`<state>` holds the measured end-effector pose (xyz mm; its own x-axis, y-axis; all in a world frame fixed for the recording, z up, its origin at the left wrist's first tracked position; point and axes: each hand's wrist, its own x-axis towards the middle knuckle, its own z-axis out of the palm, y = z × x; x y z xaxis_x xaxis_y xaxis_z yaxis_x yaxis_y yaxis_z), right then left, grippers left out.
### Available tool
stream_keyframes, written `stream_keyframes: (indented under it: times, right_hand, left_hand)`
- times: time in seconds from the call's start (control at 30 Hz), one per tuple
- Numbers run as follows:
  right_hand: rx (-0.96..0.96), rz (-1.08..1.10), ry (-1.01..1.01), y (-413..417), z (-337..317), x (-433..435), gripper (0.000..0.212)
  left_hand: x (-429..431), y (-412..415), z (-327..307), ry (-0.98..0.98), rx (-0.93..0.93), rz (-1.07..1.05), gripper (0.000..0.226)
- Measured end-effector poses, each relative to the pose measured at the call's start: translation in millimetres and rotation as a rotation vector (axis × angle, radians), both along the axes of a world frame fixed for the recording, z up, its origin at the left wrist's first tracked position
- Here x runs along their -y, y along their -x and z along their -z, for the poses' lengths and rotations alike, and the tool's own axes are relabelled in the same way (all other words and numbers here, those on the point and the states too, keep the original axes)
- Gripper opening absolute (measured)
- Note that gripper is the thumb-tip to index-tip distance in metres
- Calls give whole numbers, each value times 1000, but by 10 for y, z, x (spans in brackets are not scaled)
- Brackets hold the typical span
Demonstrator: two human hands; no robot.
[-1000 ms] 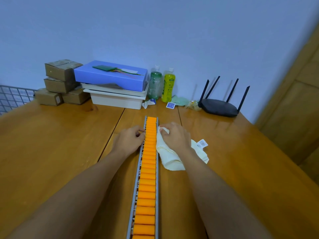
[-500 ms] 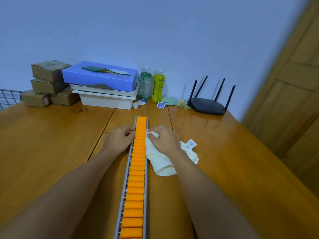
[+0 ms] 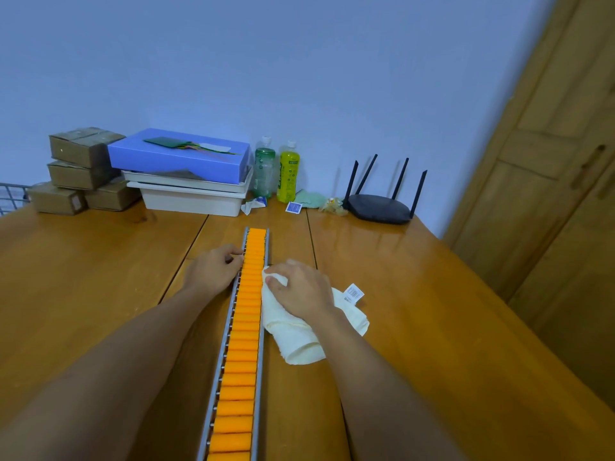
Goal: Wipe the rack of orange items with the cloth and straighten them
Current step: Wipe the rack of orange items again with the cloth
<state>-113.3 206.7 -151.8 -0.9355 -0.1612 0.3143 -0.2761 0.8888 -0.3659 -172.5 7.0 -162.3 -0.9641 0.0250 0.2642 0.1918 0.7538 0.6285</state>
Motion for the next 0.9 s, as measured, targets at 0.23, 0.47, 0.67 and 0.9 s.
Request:
stream_keyframes:
  times: [0.23,0.47,0.67,0.9]
  right_hand:
    - [-18,-12,-21,-156,-8,4,33]
    - [-1,-10,-20,-382,-32,25,34]
    - [9,-25,-24,-677,-66,40,35]
    - [-4,-26,-21,-974,-47,72,36]
  left_hand:
    - [29,-82,-7,-106,92,29,34]
    - [53,-308,-24,-179,126,73,36]
    - [99,-535,-55,-169,147,113,37]
    - [156,-945,-80,-94,177,165,41]
